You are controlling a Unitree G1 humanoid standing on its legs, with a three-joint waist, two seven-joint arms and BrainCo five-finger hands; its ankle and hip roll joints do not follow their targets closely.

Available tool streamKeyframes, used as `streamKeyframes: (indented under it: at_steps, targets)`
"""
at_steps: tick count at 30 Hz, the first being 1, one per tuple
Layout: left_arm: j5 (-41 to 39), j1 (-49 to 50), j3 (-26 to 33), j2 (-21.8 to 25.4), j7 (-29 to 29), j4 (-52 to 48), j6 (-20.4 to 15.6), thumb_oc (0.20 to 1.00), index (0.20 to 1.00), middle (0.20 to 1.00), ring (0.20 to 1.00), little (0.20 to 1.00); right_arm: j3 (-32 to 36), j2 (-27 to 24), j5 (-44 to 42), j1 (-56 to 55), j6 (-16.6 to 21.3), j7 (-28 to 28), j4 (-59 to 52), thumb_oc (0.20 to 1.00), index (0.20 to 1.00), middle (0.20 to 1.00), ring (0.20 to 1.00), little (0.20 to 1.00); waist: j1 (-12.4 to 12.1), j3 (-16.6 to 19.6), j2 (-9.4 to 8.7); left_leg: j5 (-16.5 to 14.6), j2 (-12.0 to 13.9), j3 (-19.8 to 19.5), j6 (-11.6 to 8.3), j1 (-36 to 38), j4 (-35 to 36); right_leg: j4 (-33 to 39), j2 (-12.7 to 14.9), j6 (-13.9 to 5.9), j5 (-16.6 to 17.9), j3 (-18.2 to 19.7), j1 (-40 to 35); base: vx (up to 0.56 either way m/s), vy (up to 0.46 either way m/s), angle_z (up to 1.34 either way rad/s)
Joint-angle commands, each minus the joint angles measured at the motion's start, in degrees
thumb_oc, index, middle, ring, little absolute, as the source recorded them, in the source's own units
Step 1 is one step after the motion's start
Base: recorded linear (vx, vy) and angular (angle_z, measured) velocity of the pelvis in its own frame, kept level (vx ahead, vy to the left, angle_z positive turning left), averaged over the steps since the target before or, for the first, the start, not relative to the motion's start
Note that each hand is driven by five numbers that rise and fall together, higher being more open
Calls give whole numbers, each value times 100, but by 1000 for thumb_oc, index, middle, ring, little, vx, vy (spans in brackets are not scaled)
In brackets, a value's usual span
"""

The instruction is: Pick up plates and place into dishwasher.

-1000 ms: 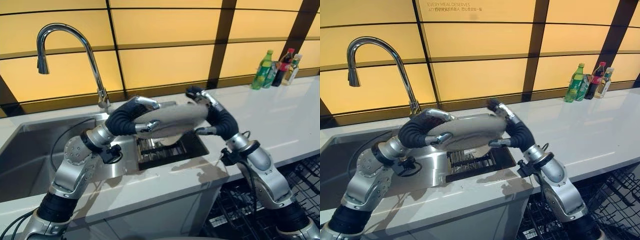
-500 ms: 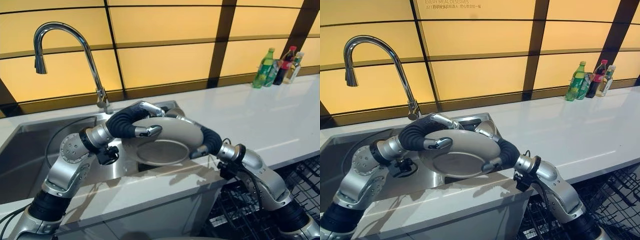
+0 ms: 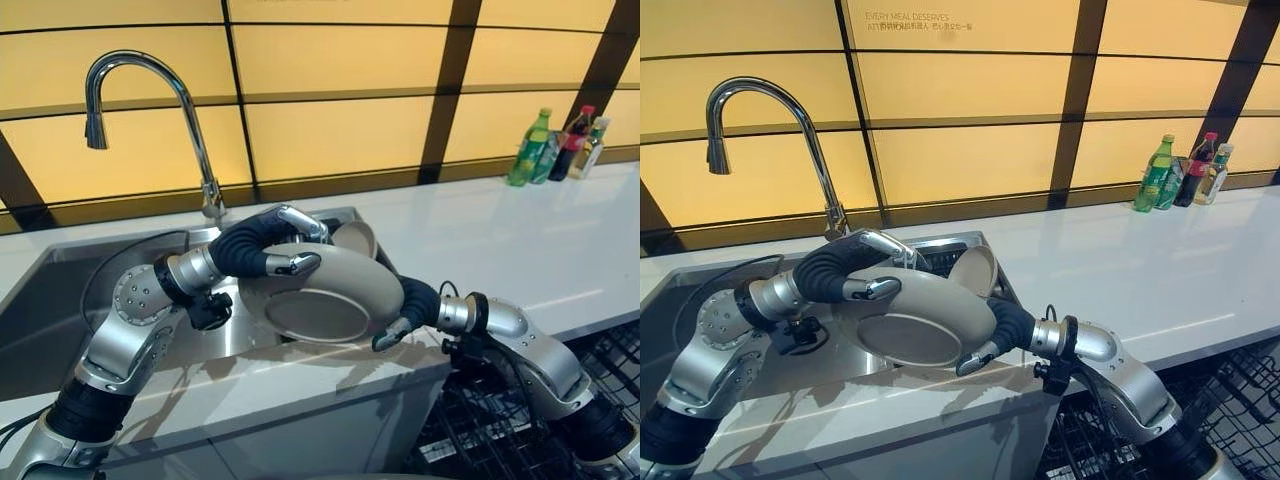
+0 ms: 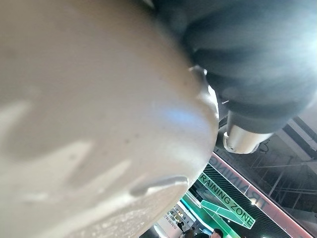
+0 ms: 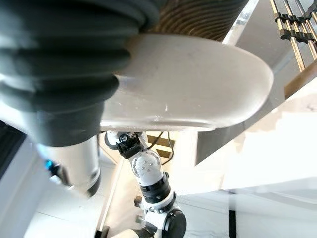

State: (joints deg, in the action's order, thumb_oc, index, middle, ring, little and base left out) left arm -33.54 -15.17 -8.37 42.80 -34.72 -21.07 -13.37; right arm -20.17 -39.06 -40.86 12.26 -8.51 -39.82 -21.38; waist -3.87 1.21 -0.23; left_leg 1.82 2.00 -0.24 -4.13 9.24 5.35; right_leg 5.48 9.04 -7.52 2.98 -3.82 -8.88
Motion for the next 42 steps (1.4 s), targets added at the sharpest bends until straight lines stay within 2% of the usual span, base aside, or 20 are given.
streamKeyframes:
  at_steps: [1,2,4,7,17,20,27,28,33,39,42]
  targets:
    - [-550,-558,-122,-155,283,97,-382,200,200,200,200,200,-75,180,-649,649,151,456,-303,1000,1000,1000,1000,1000,-19,112,-29,-202,-128,-204,194,-175,-35,-48,-79,16,-99,-188,16,0,0,0]
    - [-527,-568,-123,-212,292,117,-386,200,200,200,200,200,-70,333,-737,678,106,626,-263,865,865,865,865,865,-28,112,-20,-208,-129,-207,201,-174,-35,-48,-74,18,-104,-188,14,0,0,0]
    - [-493,-586,-126,-272,310,134,-386,200,200,200,200,200,-84,542,-679,692,16,781,-191,200,200,200,200,200,-39,114,-9,-216,-138,-206,212,-174,-35,-48,-63,13,-111,-189,12,0,0,0]
    - [-465,-592,-129,-328,337,118,-375,200,200,200,200,200,-122,699,-596,646,-171,1035,-133,200,200,200,200,200,-42,121,15,-225,-141,-192,226,-174,-35,-48,-46,3,-116,-208,19,0,0,0]
    - [-512,-631,-179,-409,517,152,-348,200,200,200,200,200,-111,882,-727,499,-131,1433,-62,200,200,200,200,200,-12,115,21,-228,-143,-173,234,-179,-35,-48,-32,8,-112,-209,31,0,0,0]
    - [-501,-616,-177,-499,533,163,-341,200,200,200,200,200,-149,1007,-547,496,-225,1497,-23,200,200,200,200,200,-13,123,22,-237,-147,-164,240,-165,-35,-48,-28,8,-113,-197,29,0,0,0]
    - [-532,-545,-130,-492,772,140,-206,200,200,200,200,200,-117,745,-104,370,-482,1486,-13,200,200,200,200,200,24,134,-6,-230,-136,-113,228,-167,-35,-48,-33,14,-112,-197,33,0,0,0]
    - [-552,-525,-113,-484,882,147,-174,1000,1000,1000,1000,1000,-97,704,-78,356,-475,1485,15,200,200,200,200,200,31,129,-10,-225,-134,-108,221,-166,-35,-48,-36,14,-112,-198,30,0,0,0]
    - [-665,-388,58,-557,1537,204,-269,1000,1000,1000,1000,1000,193,567,-119,292,-361,1721,-18,200,200,200,200,200,58,124,-27,-230,-112,-72,210,-160,-35,-48,-50,24,-119,-224,16,0,0,0]
    - [-783,-119,494,-831,2437,281,-481,1000,1000,1000,1000,1000,679,575,331,264,-260,2063,110,200,200,200,200,200,70,152,-44,-204,-97,-71,204,-191,-35,-48,-70,45,-98,-234,48,-17,-8,1]
    - [-915,37,724,-981,2664,344,-548,1000,1000,1000,1000,1000,1000,504,494,229,-287,2233,185,200,200,200,200,200,96,148,-58,-217,-87,-64,200,-174,-35,-48,-87,54,-108,-217,42,0,0,0]
